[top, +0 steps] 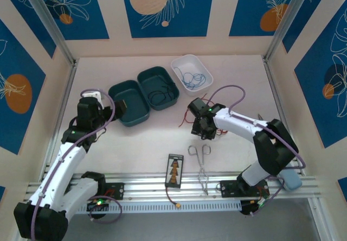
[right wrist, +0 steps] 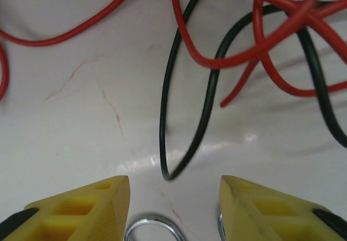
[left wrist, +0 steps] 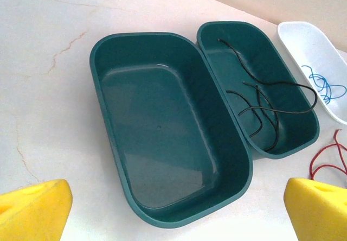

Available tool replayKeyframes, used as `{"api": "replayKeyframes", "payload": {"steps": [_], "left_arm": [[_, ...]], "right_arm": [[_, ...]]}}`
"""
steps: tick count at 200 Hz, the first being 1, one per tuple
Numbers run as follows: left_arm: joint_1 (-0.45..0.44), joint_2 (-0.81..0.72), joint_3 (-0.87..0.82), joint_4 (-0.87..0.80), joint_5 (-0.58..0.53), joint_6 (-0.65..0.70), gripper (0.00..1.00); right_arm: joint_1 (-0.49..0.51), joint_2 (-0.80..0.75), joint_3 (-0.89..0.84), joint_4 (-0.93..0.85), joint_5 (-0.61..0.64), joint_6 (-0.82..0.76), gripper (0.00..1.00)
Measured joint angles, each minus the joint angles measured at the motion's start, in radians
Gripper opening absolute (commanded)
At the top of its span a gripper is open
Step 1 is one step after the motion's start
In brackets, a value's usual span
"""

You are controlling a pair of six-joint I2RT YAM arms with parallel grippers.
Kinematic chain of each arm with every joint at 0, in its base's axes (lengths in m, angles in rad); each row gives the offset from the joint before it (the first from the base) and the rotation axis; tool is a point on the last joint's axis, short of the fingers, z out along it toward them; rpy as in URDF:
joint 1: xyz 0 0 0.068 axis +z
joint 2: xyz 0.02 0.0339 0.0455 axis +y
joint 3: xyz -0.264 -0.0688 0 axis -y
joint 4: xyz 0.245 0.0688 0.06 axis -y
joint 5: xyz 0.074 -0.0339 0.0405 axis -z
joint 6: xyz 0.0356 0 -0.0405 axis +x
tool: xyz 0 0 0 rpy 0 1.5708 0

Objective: Untangle the cables

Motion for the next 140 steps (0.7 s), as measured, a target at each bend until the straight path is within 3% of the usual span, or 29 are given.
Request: {"api": "replayKeyframes", "payload": {"steps": [6,16,47,140], "left_arm": [[0.0,-0.005,-0.003,-0.001,-0.002,0.0,1.0],[0.0,-0.013,-0.006,-0.001,-0.004,0.0,1.0],[0.0,-0.034,-0.007,-0.008,-0.022,0.001,1.0],[0.0,-0.043,-0.008,-0.015,-0.052,0.009,1.0]], "right_arm": [[0.0,0.018,0.002,0.006,0.005,0.0,0.25],[0.0,0.046,0.008,0.009,0.013,0.015,0.17],[0.015,0.058,0.018,-0.002,0.051,0.009,0.05],[0.074,-0.323,0.103,-0.166,0.116,-0.112,0.03]]}}
